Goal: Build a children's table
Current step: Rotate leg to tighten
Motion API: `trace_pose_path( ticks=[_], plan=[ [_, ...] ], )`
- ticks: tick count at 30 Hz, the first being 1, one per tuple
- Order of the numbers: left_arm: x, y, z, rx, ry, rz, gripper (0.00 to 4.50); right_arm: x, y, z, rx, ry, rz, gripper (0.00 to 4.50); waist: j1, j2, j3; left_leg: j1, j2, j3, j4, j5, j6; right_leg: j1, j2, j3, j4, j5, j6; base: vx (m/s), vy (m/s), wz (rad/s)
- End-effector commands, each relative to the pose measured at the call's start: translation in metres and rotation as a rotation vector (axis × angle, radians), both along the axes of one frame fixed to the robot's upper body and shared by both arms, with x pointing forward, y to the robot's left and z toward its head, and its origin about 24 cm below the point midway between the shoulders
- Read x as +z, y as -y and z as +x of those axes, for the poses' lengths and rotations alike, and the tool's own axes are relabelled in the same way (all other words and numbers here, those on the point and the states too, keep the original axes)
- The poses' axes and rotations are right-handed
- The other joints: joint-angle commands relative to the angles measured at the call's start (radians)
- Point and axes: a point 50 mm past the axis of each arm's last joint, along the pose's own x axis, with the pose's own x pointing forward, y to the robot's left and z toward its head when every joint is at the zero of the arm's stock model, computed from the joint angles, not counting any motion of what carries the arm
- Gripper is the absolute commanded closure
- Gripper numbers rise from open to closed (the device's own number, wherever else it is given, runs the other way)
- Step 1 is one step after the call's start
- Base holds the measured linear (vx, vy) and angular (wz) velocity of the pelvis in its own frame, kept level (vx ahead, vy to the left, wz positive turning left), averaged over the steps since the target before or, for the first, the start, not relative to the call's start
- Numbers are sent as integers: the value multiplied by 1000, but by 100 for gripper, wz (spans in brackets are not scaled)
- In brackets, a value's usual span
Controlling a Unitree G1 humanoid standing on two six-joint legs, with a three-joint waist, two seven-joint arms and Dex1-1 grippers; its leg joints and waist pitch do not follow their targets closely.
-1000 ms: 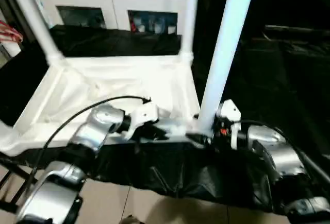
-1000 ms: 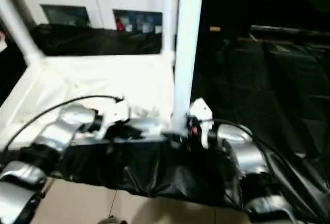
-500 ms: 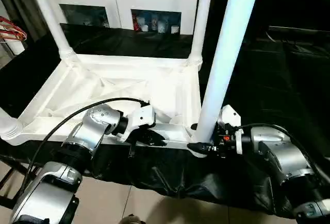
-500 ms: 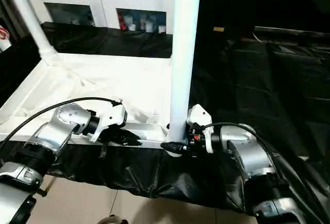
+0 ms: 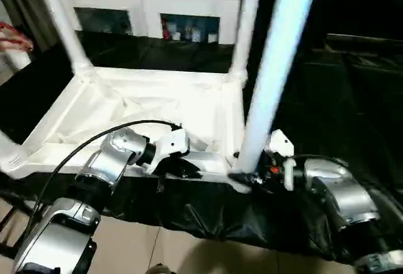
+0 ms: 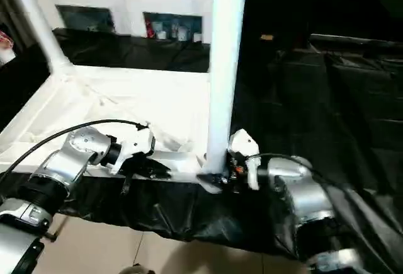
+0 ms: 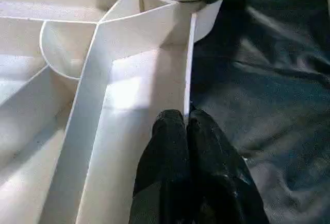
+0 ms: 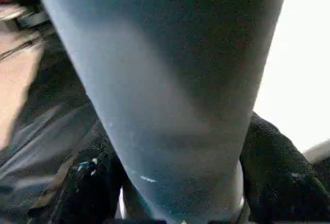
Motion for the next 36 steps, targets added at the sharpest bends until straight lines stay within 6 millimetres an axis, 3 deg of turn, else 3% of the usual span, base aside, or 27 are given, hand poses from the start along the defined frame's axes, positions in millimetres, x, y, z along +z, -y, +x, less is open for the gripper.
trace_pose_path(
  ticks=[1,2,3,6,7,8,9,11,12,14,17,20,23,25,26,27,29,31,32,35,36],
  plan=[
    [8,30,11,76,78,-49,450,-12,-38,-3,36,-18,23,183,-4,-14,-52,6,31,-8,-72,-272,17,46,-68,50,-82,-356,-160,0,0,0],
    [8,36,14,105,86,-53,450,-15,-41,1,-33,-22,13,183,-7,-11,-50,8,29,-9,-73,-286,14,43,-68,49,-86,-373,-158,0,0,0],
    [8,40,15,127,92,-58,450,-19,-43,4,-89,-30,4,183,-16,-12,-42,17,25,-12,-77,-348,-4,40,-68,45,-98,-476,-136,0,0,0],
    [7,56,19,189,104,-67,450,-26,-50,14,-258,-34,-17,185,-20,-16,-44,21,24,-15,-76,-354,-4,39,-73,45,-107,-534,-109,0,0,0],
    [6,61,20,214,115,-61,450,-28,-53,17,-320,-42,-17,186,-22,-22,-45,20,24,-14,-77,-341,-4,37,-73,45,-106,-527,-109,0,0,0],
    [6,65,21,229,122,-59,450,-30,-55,20,-369,-48,-19,186,-23,-19,-45,21,24,-16,-77,-343,-7,36,-73,45,-106,-528,-109,0,0,0],
    [6,75,22,276,135,-68,450,-33,-60,27,-497,-67,-31,186,-28,-23,-45,18,25,-16,-79,-342,-7,36,-73,45,-105,-523,-108,0,0,0],
    [6,78,23,295,138,-76,450,-34,-62,29,-540,-77,-38,186,-34,-25,-46,22,22,-15,-78,-352,-6,35,-72,44,-110,-524,-105,0,0,0],
    [7,89,22,316,143,-93,450,-35,-67,35,-650,-97,-30,186,-33,-27,-46,23,23,-15,-78,-347,-3,34,-73,46,-110,-511,-107,0,0,0],
    [9,95,20,314,147,-108,450,-32,-73,40,-700,-109,3,186,-42,-23,-46,19,22,-16,-80,-359,-4,35,-72,45,-108,-505,-110,0,0,0],
    [9,97,19,304,156,-113,450,-28,-77,43,-707,-90,21,186,-41,-21,-49,17,22,-14,-80,-343,5,37,-69,48,-105,-449,-116,0,0,0],
    [9,94,19,289,170,-107,450,-22,-79,46,-702,-82,80,116,-40,-17,-52,11,24,-13,-81,-317,11,43,-67,50,-95,-372,-138,0,0,0],
    [9,87,20,271,183,-104,450,-21,-76,46,-681,-68,94,94,-39,-9,-54,7,25,-12,-80,-288,16,47,-66,51,-85,-293,-162,0,0,0],
    [10,83,19,250,184,-108,450,-19,-71,47,-653,-34,82,81,-39,-13,-56,7,25,-10,-78,-277,17,50,-66,51,-82,-261,-174,0,0,0],
    [10,80,18,233,182,-112,450,-18,-68,47,-628,-17,77,81,-40,-9,-57,5,25,-10,-77,-271,19,52,-65,52,-80,-234,-182,0,0,0],
    [10,77,18,219,181,-111,450,-17,-65,46,-602,-5,78,81,-39,-1,-58,5,24,-11,-76,-268,21,52,-65,51,-78,-221,-187,0,0,0],
    [10,73,16,192,177,-110,450,-14,-61,43,-534,16,85,81,-40,-7,-61,0,24,-9,-71,-236,37,59,-61,50,-69,-144,-204,0,0,0],
    [9,68,14,151,168,-108,450,-11,-57,38,-421,40,89,81,-40,1,-63,-2,22,-9,-67,-212,49,61,-61,49,-64,-109,-216,0,0,0],
    [9,65,12,122,158,-108,450,-8,-53,32,-327,54,84,81,-36,0,-63,-4,23,-7,-63,-193,65,61,-59,49,-61,-70,-225,0,0,0],
    [9,61,10,88,139,-113,450,-6,-47,23,-200,68,66,81,-34,0,-61,-5,27,-5,-63,-200,80,61,-57,47,-60,-65,-236,0,0,0],
    [8,58,8,75,127,-115,450,-5,-43,20,-154,68,62,81,-34,1,-59,-3,27,-3,-63,-218,75,58,-59,47,-65,-107,-235,0,0,0]
  ],
)
